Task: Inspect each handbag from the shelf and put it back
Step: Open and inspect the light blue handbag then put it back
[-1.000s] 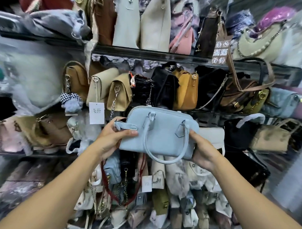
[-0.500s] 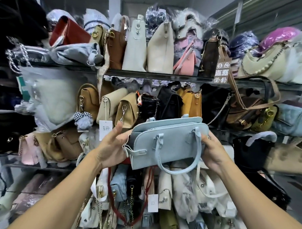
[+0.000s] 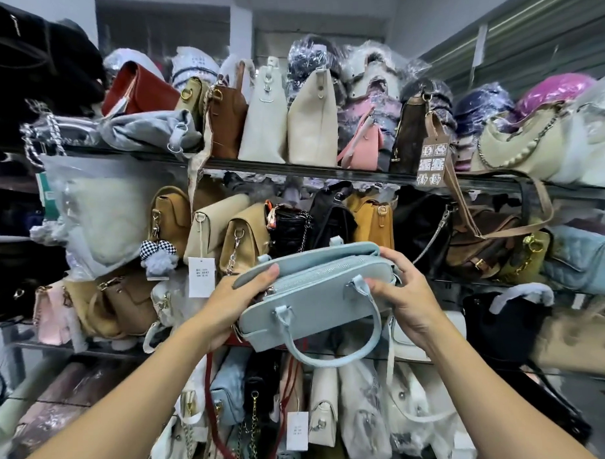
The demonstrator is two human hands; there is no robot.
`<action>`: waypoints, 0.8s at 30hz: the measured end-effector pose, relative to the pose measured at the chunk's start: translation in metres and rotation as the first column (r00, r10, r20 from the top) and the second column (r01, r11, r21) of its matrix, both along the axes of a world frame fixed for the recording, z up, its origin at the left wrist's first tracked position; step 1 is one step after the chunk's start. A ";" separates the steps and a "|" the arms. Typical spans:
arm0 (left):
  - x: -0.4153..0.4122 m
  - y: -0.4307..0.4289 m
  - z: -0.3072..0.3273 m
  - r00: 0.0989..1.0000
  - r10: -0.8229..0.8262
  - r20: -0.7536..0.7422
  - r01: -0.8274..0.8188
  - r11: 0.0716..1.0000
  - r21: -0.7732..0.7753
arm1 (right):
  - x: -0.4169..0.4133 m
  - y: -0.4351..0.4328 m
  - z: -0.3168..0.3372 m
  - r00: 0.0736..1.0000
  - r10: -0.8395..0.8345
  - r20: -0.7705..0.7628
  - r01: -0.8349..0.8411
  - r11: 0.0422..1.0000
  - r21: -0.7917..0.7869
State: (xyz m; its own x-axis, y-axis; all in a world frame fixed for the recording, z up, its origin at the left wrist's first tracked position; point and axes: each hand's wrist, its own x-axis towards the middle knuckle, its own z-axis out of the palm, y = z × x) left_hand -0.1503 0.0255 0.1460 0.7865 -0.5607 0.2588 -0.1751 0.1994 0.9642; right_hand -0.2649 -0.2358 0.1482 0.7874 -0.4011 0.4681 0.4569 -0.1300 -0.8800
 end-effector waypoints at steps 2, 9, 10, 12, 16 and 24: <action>0.000 -0.006 -0.001 0.993 0.106 -0.044 -0.110 0.988 -0.105 | 0.001 0.003 0.006 1.000 -0.004 0.002 0.004 0.998 -0.058; 0.002 -0.014 0.007 0.930 0.366 -0.042 -0.366 0.902 -0.228 | 0.006 0.014 0.010 0.998 0.060 0.008 -0.061 0.995 0.078; 0.002 -0.014 0.008 0.923 0.383 -0.029 -0.379 0.896 -0.230 | 0.006 0.016 0.011 0.999 0.049 0.003 -0.049 0.995 0.087; 0.003 -0.015 0.009 0.909 0.417 0.004 -0.405 0.884 -0.233 | 0.007 0.020 0.013 0.999 0.044 -0.017 -0.043 0.996 0.077; 0.000 -0.018 0.008 0.870 0.478 0.123 -0.441 0.865 -0.241 | 0.008 0.026 0.015 0.998 0.053 -0.042 -0.046 0.989 0.140; 0.002 -0.018 -0.001 0.804 0.496 0.328 -0.430 0.866 -0.257 | 0.011 0.034 0.019 0.999 0.016 0.028 -0.024 0.948 0.318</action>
